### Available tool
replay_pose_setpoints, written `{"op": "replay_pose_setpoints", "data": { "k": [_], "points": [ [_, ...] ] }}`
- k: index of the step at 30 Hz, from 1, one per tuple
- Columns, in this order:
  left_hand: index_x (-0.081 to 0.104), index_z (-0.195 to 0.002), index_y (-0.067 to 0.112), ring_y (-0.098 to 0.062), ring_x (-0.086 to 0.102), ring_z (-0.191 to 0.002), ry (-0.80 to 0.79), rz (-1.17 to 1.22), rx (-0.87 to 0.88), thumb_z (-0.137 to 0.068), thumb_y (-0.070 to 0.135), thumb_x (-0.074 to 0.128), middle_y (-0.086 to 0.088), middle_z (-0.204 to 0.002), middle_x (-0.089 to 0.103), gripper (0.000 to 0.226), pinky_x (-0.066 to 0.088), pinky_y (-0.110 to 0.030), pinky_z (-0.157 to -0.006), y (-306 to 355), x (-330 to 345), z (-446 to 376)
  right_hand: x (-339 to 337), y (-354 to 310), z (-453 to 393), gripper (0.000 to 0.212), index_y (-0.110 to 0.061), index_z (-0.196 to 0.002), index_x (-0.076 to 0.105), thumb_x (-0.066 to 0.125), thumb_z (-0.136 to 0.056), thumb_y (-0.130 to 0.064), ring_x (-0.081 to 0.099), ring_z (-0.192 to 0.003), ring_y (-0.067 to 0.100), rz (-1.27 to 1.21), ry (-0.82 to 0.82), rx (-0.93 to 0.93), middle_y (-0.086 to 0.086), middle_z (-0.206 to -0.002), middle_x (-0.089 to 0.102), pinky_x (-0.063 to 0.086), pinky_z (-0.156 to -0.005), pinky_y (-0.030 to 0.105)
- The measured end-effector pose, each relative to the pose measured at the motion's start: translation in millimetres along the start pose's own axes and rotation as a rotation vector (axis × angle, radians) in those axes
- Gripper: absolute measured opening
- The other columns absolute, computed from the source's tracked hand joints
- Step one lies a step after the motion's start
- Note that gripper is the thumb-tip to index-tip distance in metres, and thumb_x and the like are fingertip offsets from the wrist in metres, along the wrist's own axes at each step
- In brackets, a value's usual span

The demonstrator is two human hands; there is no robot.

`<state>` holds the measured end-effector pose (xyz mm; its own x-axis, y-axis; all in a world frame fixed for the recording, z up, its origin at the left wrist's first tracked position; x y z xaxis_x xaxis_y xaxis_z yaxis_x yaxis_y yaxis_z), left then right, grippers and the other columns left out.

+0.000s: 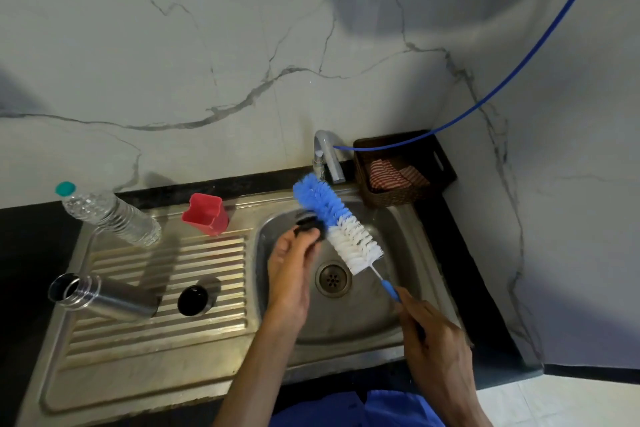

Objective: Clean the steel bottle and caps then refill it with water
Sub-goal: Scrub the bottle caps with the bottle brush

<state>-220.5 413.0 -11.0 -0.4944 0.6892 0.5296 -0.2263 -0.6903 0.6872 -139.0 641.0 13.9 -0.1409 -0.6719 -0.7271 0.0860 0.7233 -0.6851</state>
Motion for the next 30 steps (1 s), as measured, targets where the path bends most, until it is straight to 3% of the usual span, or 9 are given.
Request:
{"op": "replay_pose_setpoints", "data": {
  "k": [4, 6, 9, 14, 17, 21, 23, 26, 30],
  "points": [
    [0.068, -0.121, 0.028, -0.017, 0.069, -0.117, -0.002, -0.361, 0.226, -0.081, 0.011, 0.085, 0.003, -0.119, 0.076, 0.047, 0.05, -0.033, -0.1, 16.9, -5.1, -4.2, 4.8, -2.7, 1.5, 0.041, -0.048, -0.126, 0.063, 0.069, -0.094, -0.023, 0.057, -0.06, -0.001, -0.007, -0.053, 0.001, -0.029, -0.072, 0.055, 0.041, -0.049, 0.014],
    [0.064, -0.108, 0.043, -0.011, 0.065, -0.107, 0.004, -0.676, 0.294, -0.068, 0.025, 0.095, 0.016, -0.111, 0.072, 0.053, 0.047, -0.025, -0.087, 5.0, -6.2, 4.1, 6.8, -4.8, -2.1, 0.037, -0.048, -0.126, 0.064, 0.064, -0.096, -0.026, 0.05, -0.056, -0.001, 0.028, -0.07, 0.013, -0.028, -0.072, 0.049, 0.039, -0.051, 0.018],
    [0.059, -0.109, 0.044, -0.002, 0.062, -0.094, -0.095, -0.906, 0.432, -0.064, 0.034, 0.098, 0.025, -0.106, 0.067, 0.06, 0.046, -0.013, -0.074, -11.5, 2.2, 17.1, 8.3, -2.2, -6.1, 0.036, -0.048, -0.128, 0.064, 0.06, -0.098, -0.028, 0.048, -0.063, 0.003, 0.081, -0.103, 0.02, -0.017, -0.088, 0.064, 0.042, -0.056, 0.026],
    [0.068, -0.116, 0.037, -0.001, 0.066, -0.094, 0.109, -0.944, 0.592, -0.067, 0.027, 0.098, 0.019, -0.106, 0.069, 0.058, 0.054, -0.013, -0.08, 31.0, -19.6, -8.2, 4.7, 0.3, 3.6, 0.038, -0.056, -0.126, 0.059, 0.064, -0.097, -0.032, 0.054, -0.067, 0.005, 0.095, -0.115, 0.019, -0.014, -0.092, 0.069, 0.045, -0.059, 0.031],
    [0.07, -0.114, 0.038, 0.001, 0.067, -0.093, 0.023, -1.145, 0.567, -0.067, 0.029, 0.098, 0.022, -0.103, 0.068, 0.055, 0.053, -0.011, -0.078, 35.7, -30.6, -17.1, 1.2, 0.5, 3.5, 0.054, -0.055, -0.131, 0.05, 0.07, -0.093, -0.022, 0.059, -0.061, 0.009, 0.018, -0.043, 0.001, -0.009, -0.08, 0.066, 0.049, -0.052, 0.033],
    [0.073, -0.118, 0.036, 0.002, 0.065, -0.099, -0.212, -1.232, 0.516, -0.061, 0.035, 0.095, 0.013, -0.108, 0.067, 0.061, 0.056, -0.023, -0.091, -2.1, -11.0, 0.8, 5.4, -10.8, -7.8, 0.045, -0.042, -0.128, 0.064, 0.07, -0.093, -0.016, 0.06, -0.064, 0.006, -0.033, -0.009, -0.059, -0.009, -0.08, 0.064, 0.048, -0.051, 0.026],
    [0.071, -0.117, 0.039, 0.002, 0.067, -0.102, -0.18, -1.107, 0.524, -0.063, 0.027, 0.095, 0.01, -0.111, 0.07, 0.061, 0.057, -0.019, -0.091, -3.9, -2.9, 4.2, 3.1, -17.5, -11.3, 0.038, -0.033, -0.126, 0.071, 0.07, -0.093, -0.014, 0.059, -0.066, 0.007, -0.032, -0.002, -0.081, -0.008, -0.076, 0.063, 0.044, -0.049, 0.019],
    [0.071, -0.117, 0.03, 0.004, 0.07, -0.098, 0.015, -0.944, 0.472, -0.064, 0.025, 0.1, 0.013, -0.109, 0.074, 0.06, 0.058, -0.015, -0.085, 20.7, -10.3, -5.3, -2.5, -21.2, -5.8, 0.039, -0.03, -0.126, 0.071, 0.072, -0.091, -0.011, 0.055, -0.054, 0.01, 0.028, 0.002, -0.126, -0.006, -0.073, 0.059, 0.041, -0.044, 0.02],
    [0.068, -0.111, 0.029, 0.005, 0.066, -0.098, -0.004, -1.069, 0.531, -0.064, 0.023, 0.1, 0.021, -0.104, 0.064, 0.057, 0.053, -0.01, -0.083, 39.9, -10.4, -8.1, 3.8, -13.7, 4.1, 0.05, -0.03, -0.127, 0.071, 0.078, -0.084, -0.005, 0.051, -0.05, 0.004, 0.069, -0.016, -0.151, -0.007, -0.072, 0.057, 0.038, -0.046, 0.016]
  ]
}}
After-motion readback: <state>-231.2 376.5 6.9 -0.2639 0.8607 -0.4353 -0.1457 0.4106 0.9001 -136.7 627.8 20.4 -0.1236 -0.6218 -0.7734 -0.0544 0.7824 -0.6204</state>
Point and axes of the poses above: each hand's wrist, its own z-axis away from the middle knuckle, its own x-axis out of the palm, y = z × x, the point moved 7 cm from there along -z, towards the middle knuckle
